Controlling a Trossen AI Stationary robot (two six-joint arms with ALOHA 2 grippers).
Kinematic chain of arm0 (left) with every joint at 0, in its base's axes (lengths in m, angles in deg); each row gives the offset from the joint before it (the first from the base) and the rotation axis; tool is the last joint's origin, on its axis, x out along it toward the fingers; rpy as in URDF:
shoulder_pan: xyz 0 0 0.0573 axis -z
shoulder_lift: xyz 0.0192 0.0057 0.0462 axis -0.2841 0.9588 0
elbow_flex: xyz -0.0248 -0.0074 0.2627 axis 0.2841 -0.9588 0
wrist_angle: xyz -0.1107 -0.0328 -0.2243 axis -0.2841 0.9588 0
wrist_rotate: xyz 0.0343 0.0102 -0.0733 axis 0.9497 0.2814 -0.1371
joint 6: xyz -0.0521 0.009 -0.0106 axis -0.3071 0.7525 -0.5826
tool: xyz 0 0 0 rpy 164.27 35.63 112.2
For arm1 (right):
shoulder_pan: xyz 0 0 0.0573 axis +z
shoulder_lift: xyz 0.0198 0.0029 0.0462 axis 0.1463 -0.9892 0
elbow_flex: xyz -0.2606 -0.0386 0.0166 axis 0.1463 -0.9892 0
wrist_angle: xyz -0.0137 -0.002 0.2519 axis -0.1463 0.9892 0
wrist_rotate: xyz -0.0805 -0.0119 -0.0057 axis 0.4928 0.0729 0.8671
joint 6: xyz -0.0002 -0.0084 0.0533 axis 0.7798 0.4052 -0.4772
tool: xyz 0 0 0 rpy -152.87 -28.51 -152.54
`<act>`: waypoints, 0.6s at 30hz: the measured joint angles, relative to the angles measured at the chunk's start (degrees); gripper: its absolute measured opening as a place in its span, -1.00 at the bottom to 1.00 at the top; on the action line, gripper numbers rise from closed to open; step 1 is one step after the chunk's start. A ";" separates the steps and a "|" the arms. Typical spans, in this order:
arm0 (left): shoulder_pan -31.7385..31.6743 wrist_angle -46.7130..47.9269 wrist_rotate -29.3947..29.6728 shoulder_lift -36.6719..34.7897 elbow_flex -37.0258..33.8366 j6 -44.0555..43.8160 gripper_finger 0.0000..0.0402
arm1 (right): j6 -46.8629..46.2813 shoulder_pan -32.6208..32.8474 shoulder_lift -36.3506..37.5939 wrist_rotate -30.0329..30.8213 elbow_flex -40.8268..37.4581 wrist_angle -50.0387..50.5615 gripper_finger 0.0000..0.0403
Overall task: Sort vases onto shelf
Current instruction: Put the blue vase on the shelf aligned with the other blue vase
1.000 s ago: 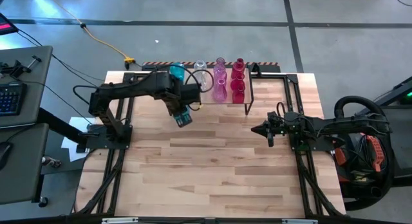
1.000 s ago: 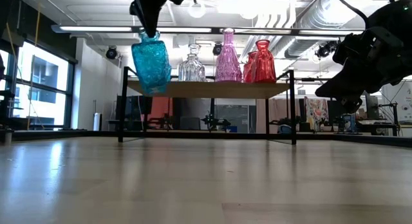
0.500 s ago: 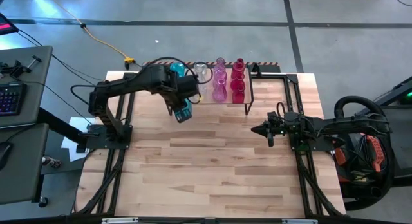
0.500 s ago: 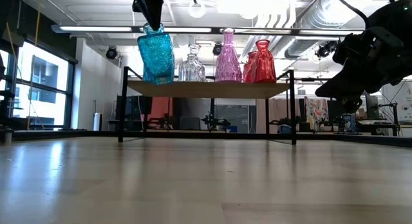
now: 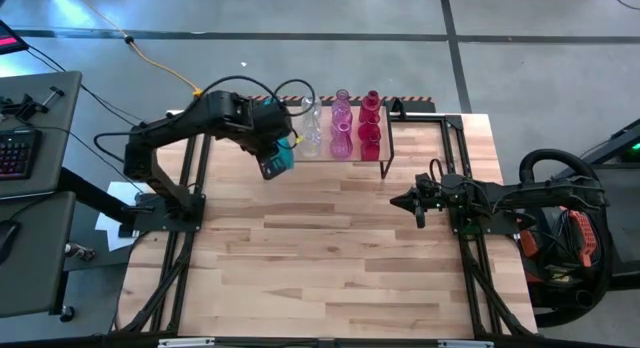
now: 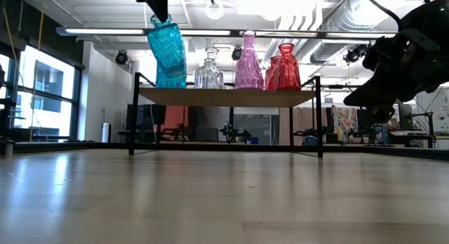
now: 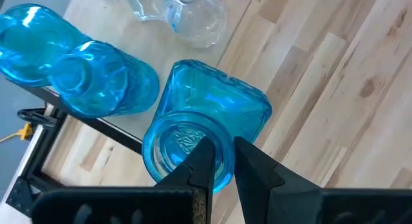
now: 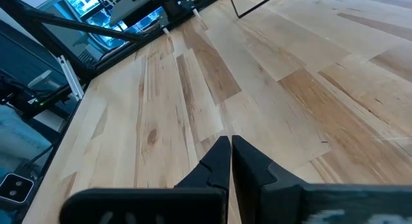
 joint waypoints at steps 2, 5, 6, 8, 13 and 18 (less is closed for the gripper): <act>0.00 0.01 0.13 -0.54 0.00 0.49 -0.82 | 0.00 0.00 0.00 -0.01 0.00 0.01 -1.00; 0.00 -0.02 0.31 -1.64 0.00 1.10 -0.82 | 0.00 0.00 0.00 0.00 0.00 0.02 -1.00; 0.00 0.00 0.45 -2.11 0.00 1.52 -0.82 | 0.00 0.00 0.00 0.00 0.00 0.01 -1.00; 0.00 0.01 1.15 -2.92 0.00 2.04 -0.83 | 0.00 0.00 0.00 -0.02 -0.01 0.05 -1.00; 0.00 -0.19 2.47 -6.56 -2.93 2.06 -0.83 | 0.00 0.00 0.00 -0.01 0.00 0.06 -1.00; 0.00 0.09 2.13 -11.96 -8.49 0.52 -0.83 | 0.00 0.00 0.00 -0.01 0.00 0.07 -1.00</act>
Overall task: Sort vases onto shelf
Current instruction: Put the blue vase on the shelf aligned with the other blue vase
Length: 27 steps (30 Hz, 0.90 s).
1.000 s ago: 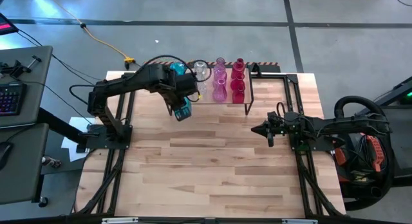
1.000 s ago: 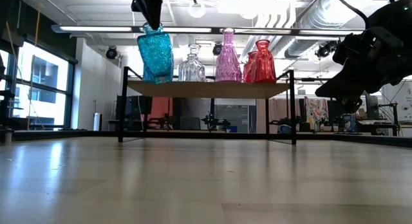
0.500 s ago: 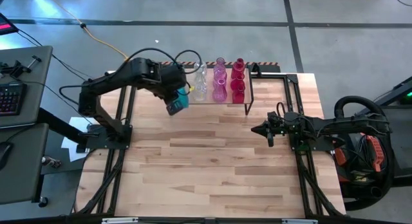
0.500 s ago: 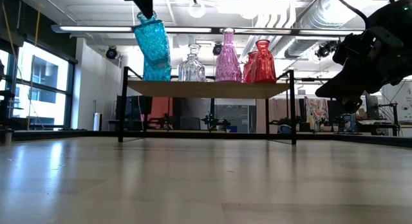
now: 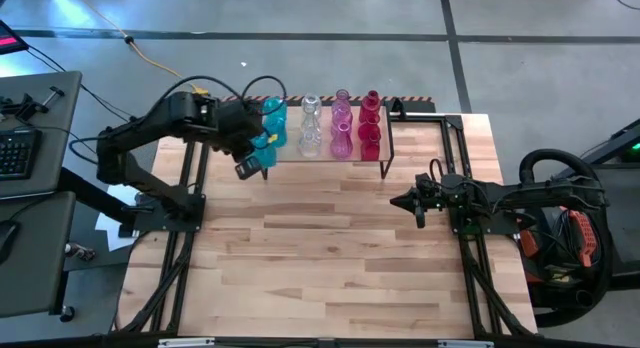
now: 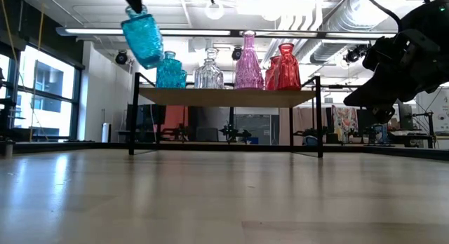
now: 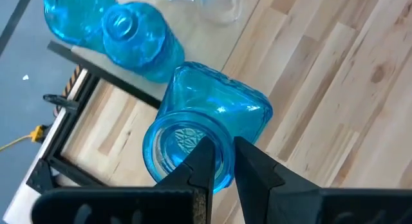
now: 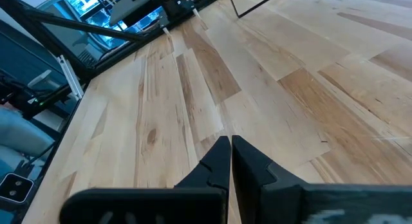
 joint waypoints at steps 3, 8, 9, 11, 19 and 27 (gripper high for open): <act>-0.77 0.04 -0.14 -1.82 -1.69 -0.05 -0.83 | 0.00 0.00 0.00 -0.01 0.00 0.00 -1.00; -2.92 -0.12 -1.29 -0.94 -1.96 2.03 -0.83 | 0.00 0.00 0.00 0.00 -0.01 0.00 -1.00; -3.11 -0.19 -1.79 -0.39 -1.86 2.75 -0.83 | 0.00 0.00 0.00 0.00 0.00 0.00 -1.00; -3.68 -0.13 -2.91 1.03 -1.39 4.15 -0.83 | 0.00 0.00 0.00 0.01 0.00 0.00 -1.00; -4.07 -0.31 -2.45 7.25 3.67 9.20 -0.83 | 0.00 0.00 0.00 0.01 -0.01 0.00 -1.00; -4.07 -0.15 -1.33 10.38 4.12 10.98 -0.83 | 0.00 0.00 0.00 0.01 0.00 0.00 -1.00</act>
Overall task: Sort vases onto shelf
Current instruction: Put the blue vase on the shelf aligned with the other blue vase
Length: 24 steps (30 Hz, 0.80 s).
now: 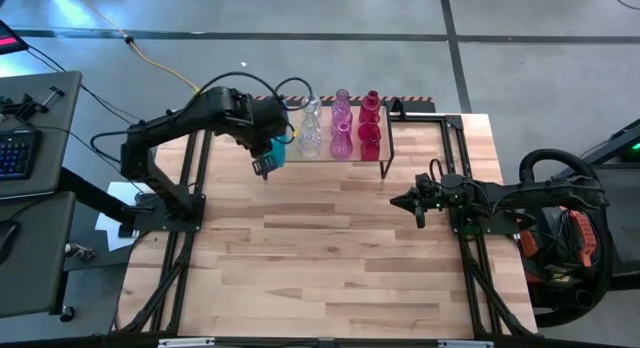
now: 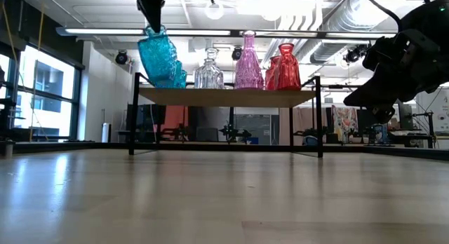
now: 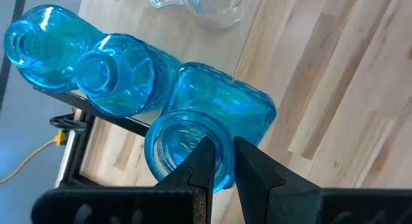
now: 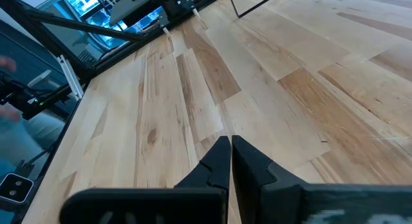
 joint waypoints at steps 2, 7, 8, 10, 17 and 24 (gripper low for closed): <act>0.00 0.02 0.48 0.76 0.00 0.04 -0.83 | 0.00 0.00 0.00 0.00 0.00 0.00 -1.00; 0.02 -0.20 1.92 1.73 0.07 0.49 -0.83 | 0.00 0.00 -0.01 0.00 -0.01 -0.01 -1.00; 0.04 -0.26 2.04 1.73 0.09 0.55 -0.83 | 0.00 0.00 -0.01 0.00 0.01 -0.01 -1.00; 0.04 -0.17 2.13 1.74 0.09 0.53 -0.83 | 0.00 0.00 0.00 -0.01 -0.01 0.00 -1.00; 0.00 0.05 4.79 1.86 0.02 0.64 -0.83 | 0.00 0.00 -0.02 -0.01 0.00 0.00 -1.00; -0.60 0.05 4.93 1.86 0.00 0.44 -0.83 | 0.00 0.00 0.00 0.00 -0.02 0.00 -1.00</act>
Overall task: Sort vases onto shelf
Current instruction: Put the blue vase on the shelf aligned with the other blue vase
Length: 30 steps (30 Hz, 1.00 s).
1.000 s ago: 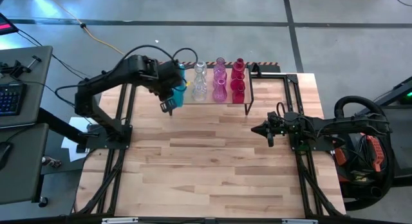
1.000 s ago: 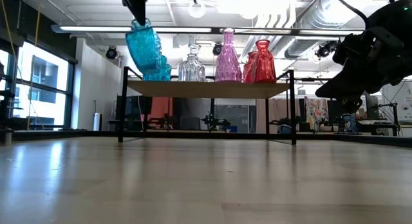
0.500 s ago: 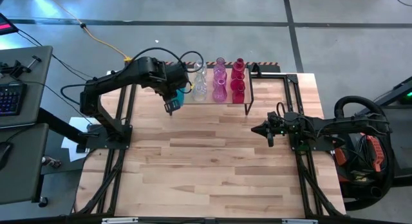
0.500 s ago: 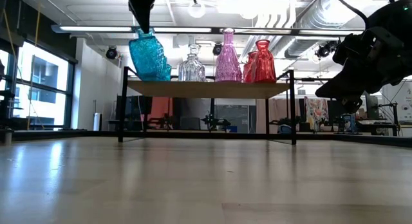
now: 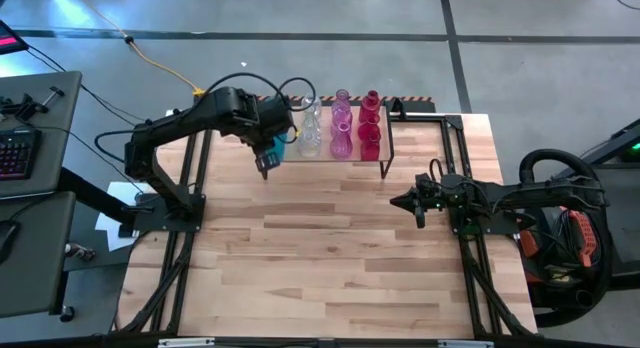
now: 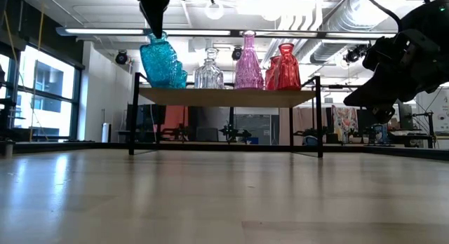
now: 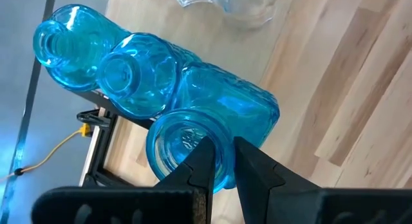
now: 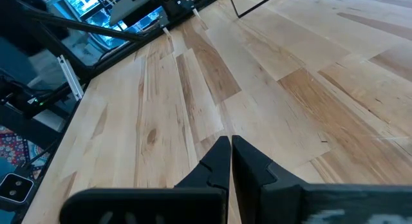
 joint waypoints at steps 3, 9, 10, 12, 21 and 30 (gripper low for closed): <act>-0.10 -0.42 0.08 0.01 0.00 0.00 -0.83 | 0.00 0.00 0.00 -0.01 0.02 0.00 -1.00; -0.06 -1.52 -0.07 0.07 0.00 -0.46 -0.83 | 0.00 0.00 0.00 -0.02 0.02 0.00 -1.00; -0.06 -1.45 -0.07 0.07 0.00 -0.49 -0.83 | 0.00 0.00 -0.01 0.00 0.02 0.00 -1.00; -0.06 -1.47 -0.04 0.07 0.00 -0.92 -0.83 | 0.00 0.00 -0.01 0.00 0.01 0.00 -1.00; -0.38 -2.03 0.56 1.00 0.12 -1.94 -0.83 | 0.00 0.00 0.00 -0.01 0.02 0.00 -1.00; -0.43 -0.98 -0.11 1.66 -0.02 -2.54 -0.67 | 0.00 0.00 -0.01 -0.01 0.00 0.02 -1.00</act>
